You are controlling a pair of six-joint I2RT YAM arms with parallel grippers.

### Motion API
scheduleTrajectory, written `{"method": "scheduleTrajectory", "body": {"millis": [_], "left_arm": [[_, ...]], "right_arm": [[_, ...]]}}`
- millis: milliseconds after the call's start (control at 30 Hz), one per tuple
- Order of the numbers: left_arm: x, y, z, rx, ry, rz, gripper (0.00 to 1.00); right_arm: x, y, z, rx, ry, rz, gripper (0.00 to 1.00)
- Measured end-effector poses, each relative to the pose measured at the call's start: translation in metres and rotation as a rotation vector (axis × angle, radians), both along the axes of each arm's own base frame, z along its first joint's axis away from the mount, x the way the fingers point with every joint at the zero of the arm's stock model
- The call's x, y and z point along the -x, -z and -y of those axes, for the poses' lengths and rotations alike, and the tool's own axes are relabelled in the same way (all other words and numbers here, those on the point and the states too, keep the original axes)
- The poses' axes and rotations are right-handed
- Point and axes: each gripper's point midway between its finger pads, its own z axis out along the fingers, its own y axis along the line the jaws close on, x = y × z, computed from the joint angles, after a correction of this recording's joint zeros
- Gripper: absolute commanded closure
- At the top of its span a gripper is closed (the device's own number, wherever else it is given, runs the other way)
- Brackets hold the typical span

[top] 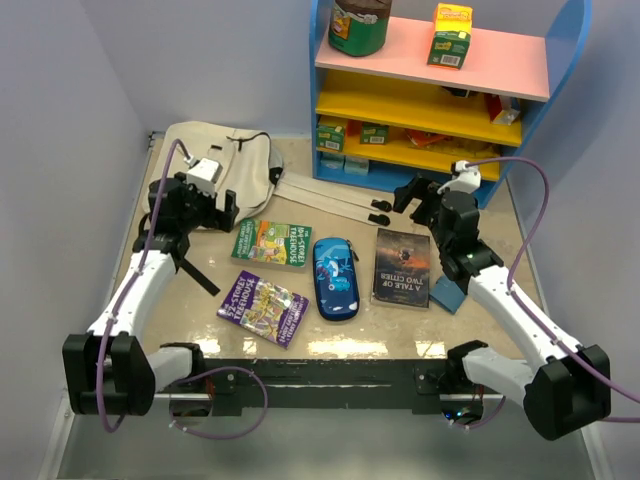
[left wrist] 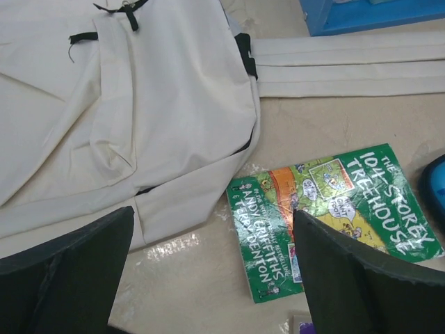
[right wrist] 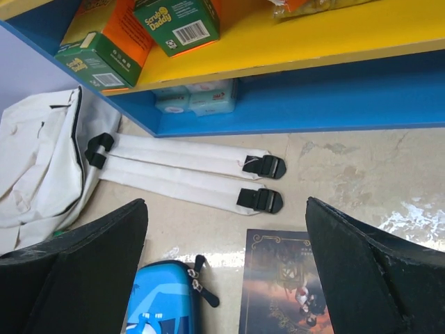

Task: Pack the student bag
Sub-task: Pick up the student bag at the corner of the board.

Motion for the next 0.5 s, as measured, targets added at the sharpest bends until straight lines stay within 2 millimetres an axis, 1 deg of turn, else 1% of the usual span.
{"method": "scheduleTrajectory", "body": {"millis": [100,200,267,333,433,500], "left_arm": [[-0.01,0.01,-0.002,-0.002,-0.013,-0.028,0.0],[-0.03,0.022,-0.003,-0.009,-0.038,-0.05,0.0],[-0.041,0.033,-0.002,-0.01,-0.051,-0.07,0.0],[-0.054,0.048,-0.001,-0.006,-0.065,-0.104,0.0],[-0.074,0.067,0.003,-0.003,-0.079,-0.148,0.0],[-0.083,0.075,0.006,-0.012,-0.081,-0.161,0.0]], "right_arm": [[0.004,-0.004,0.001,0.012,-0.005,0.01,0.01],[0.014,-0.014,0.005,0.01,-0.009,0.054,0.01],[0.019,-0.022,0.007,0.01,-0.011,0.081,0.01],[0.02,-0.027,0.007,0.011,-0.013,0.098,0.01],[0.02,-0.024,0.003,0.026,-0.027,0.098,0.01],[0.022,-0.02,-0.001,0.037,-0.042,0.093,0.01]]}}
